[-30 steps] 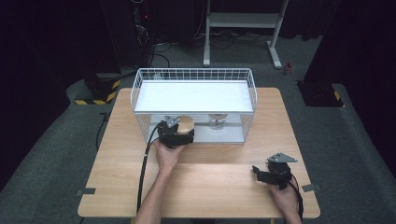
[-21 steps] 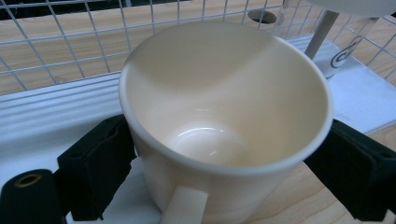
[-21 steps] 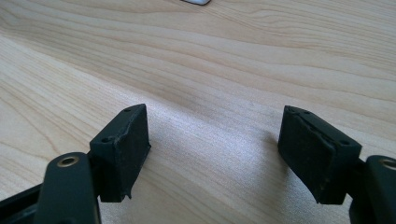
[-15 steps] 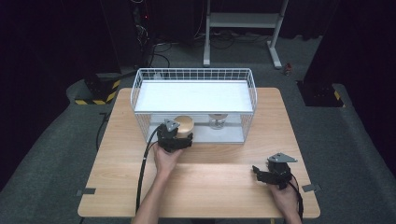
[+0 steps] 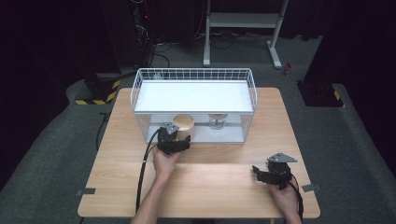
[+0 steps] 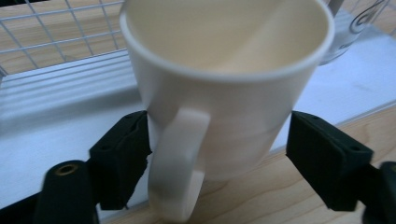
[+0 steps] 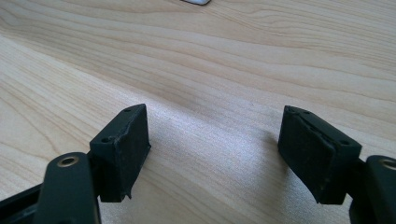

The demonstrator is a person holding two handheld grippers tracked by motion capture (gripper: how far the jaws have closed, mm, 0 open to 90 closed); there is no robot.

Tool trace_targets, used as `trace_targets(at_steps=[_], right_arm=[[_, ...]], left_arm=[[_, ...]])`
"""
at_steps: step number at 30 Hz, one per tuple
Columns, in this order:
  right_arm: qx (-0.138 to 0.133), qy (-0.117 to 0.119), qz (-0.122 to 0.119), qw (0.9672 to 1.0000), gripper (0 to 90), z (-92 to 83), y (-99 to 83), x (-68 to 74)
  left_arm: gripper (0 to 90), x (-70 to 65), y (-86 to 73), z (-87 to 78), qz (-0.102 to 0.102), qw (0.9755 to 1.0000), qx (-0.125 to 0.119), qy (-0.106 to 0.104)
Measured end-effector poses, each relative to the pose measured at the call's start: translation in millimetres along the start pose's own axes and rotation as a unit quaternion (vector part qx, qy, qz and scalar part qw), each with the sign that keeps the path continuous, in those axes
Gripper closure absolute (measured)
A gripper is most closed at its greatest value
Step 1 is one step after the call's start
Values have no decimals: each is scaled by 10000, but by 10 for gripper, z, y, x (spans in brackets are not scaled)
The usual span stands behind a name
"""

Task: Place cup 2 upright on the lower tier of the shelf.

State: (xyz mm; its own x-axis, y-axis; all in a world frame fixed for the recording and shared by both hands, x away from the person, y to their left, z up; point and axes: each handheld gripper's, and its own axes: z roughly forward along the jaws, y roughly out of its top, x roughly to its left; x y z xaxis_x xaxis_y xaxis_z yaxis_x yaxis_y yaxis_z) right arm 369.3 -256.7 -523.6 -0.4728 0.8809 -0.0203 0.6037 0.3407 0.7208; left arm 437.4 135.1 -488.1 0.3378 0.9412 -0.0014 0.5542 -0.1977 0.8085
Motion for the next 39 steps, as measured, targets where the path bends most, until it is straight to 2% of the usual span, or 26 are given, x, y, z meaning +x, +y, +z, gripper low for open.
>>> trace_targets(at_steps=[9,19,29,31,32,34,39], right_arm=[[-2,-2,-2,10000,246,0,0,-1],[1,2,6,10000,245,1,0,0],[-2,2,12,10000,245,1,0,0],[0,1,4,10000,245,1,0,-1],[-1,2,11,10000,245,1,1,0],[0,1,7,10000,245,1,0,0],[2,4,10,10000,245,1,1,0]], left_arm=[[341,17,-7,90,-120,9999,33,77],[412,14,60,196,-36,9995,219,219],[542,22,72,247,-160,9996,86,222],[565,33,74,256,-132,9995,68,271],[572,33,72,268,-196,9996,69,203],[584,46,72,276,-182,9994,64,279],[600,68,67,303,-228,9994,83,261]])
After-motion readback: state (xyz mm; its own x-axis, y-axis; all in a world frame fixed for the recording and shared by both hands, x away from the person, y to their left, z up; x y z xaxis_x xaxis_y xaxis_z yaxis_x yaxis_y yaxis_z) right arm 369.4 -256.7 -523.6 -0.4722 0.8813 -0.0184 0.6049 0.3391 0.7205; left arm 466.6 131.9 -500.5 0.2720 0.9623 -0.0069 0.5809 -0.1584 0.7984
